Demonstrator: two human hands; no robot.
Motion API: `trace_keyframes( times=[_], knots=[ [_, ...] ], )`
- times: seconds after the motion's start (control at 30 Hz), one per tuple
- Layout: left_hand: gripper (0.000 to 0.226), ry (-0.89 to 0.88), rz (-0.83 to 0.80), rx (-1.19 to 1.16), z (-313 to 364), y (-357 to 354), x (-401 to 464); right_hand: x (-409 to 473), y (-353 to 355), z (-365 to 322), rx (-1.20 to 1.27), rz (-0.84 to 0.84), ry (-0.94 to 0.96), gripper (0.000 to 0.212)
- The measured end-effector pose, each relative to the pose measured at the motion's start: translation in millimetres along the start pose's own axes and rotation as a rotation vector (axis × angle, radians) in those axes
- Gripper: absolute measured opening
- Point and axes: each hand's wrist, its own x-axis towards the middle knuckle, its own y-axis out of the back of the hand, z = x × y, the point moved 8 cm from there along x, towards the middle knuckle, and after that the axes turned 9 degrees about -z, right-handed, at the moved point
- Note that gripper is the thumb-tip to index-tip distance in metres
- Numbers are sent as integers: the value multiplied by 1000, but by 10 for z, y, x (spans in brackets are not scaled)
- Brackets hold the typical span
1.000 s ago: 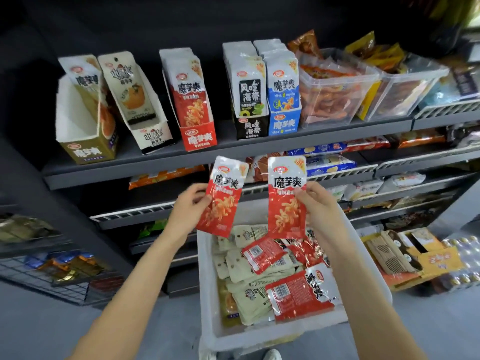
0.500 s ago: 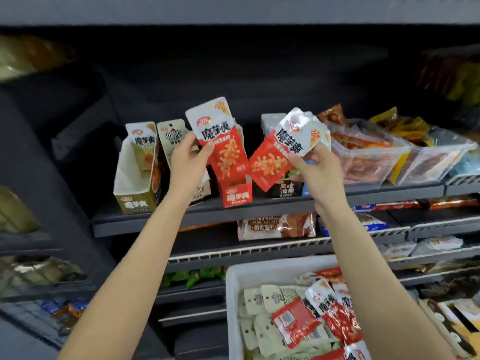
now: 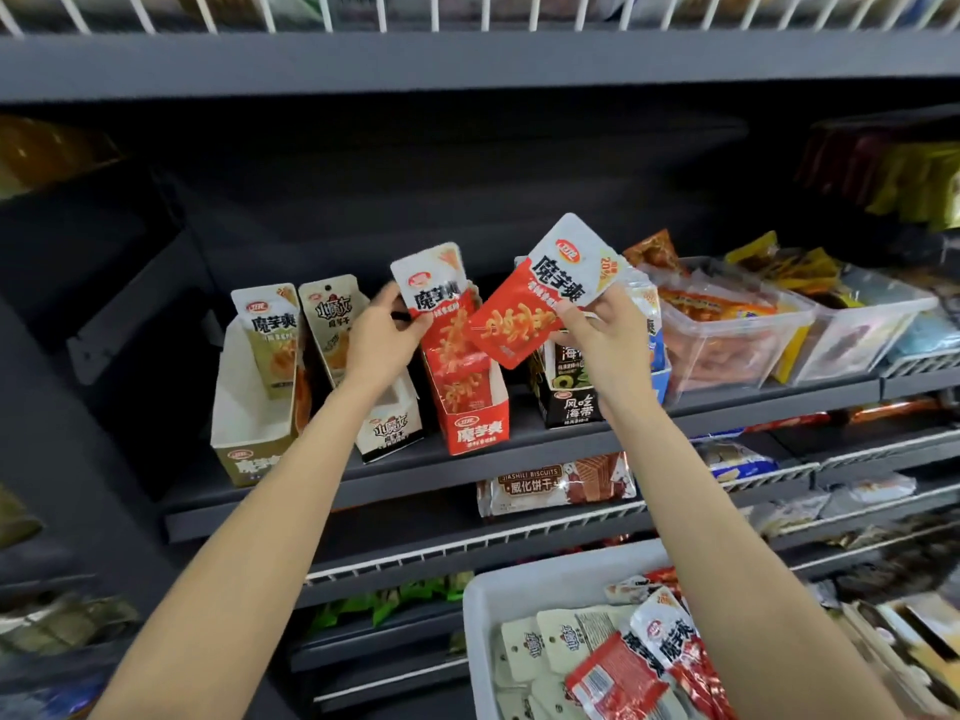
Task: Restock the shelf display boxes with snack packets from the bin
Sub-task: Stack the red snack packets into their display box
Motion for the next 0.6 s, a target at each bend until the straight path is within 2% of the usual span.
trace_keyframes(
  times=[0.13,0.2,0.3,0.37,0.5,0.6],
  knots=[
    [51,-29,-198,141,-28,-102,59,98,-140,19,-39,-51,-10,28],
    [47,-65,-162,305,-17,-132,74,144,-223,48,-92,-100,-14,25],
    [53,-114,-6,564,10,-118,81,221,-364,146,-262,-164,-27,20],
    [55,-68,15,573,-34,-119,80,266,-474,213,-389,-197,-15,19],
    [44,-19,-25,496,-132,-173,43,293,-709,274,-778,-185,131,18],
    [45,-16,-23,513,-153,-178,5,307,-817,444,-969,-171,120,29]
  ],
)
